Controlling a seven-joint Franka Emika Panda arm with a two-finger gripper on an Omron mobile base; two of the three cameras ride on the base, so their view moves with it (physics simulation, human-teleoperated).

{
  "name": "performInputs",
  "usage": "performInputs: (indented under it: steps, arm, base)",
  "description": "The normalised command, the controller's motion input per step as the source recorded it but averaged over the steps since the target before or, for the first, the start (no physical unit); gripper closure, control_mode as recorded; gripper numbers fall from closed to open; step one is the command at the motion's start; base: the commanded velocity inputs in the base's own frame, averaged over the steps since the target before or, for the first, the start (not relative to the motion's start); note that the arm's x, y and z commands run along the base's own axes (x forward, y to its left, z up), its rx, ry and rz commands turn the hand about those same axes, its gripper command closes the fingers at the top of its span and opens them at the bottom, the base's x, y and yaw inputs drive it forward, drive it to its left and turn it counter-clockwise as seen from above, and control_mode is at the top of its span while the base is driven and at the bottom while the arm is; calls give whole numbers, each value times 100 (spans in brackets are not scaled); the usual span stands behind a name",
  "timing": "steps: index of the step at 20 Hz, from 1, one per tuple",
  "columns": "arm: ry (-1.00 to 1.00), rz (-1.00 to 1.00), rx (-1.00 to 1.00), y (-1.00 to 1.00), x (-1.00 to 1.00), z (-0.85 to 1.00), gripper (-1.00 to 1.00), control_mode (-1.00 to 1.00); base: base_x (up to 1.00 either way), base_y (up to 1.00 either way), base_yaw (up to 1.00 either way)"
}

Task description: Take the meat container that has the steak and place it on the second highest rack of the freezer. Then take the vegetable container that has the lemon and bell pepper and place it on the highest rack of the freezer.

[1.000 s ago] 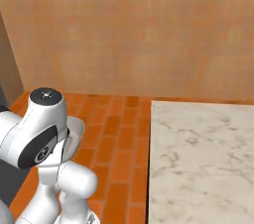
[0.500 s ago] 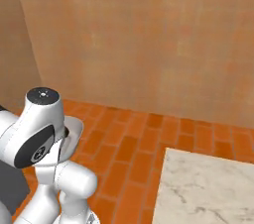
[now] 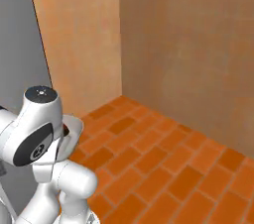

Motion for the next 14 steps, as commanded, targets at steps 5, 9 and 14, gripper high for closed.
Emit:
performInputs:
  steps: [5, 9, 14]
  arm:
    - [0, 0, 0, 0, 0, 0, 100, 100]
    - [0, 0, 0, 0, 0, 0, 100, 100]
    - [0, 0, 0, 0, 0, 0, 100, 100]
  base:
    - [6, -7, 81]
    - [0, -15, 56]
    - [4, -37, 34]
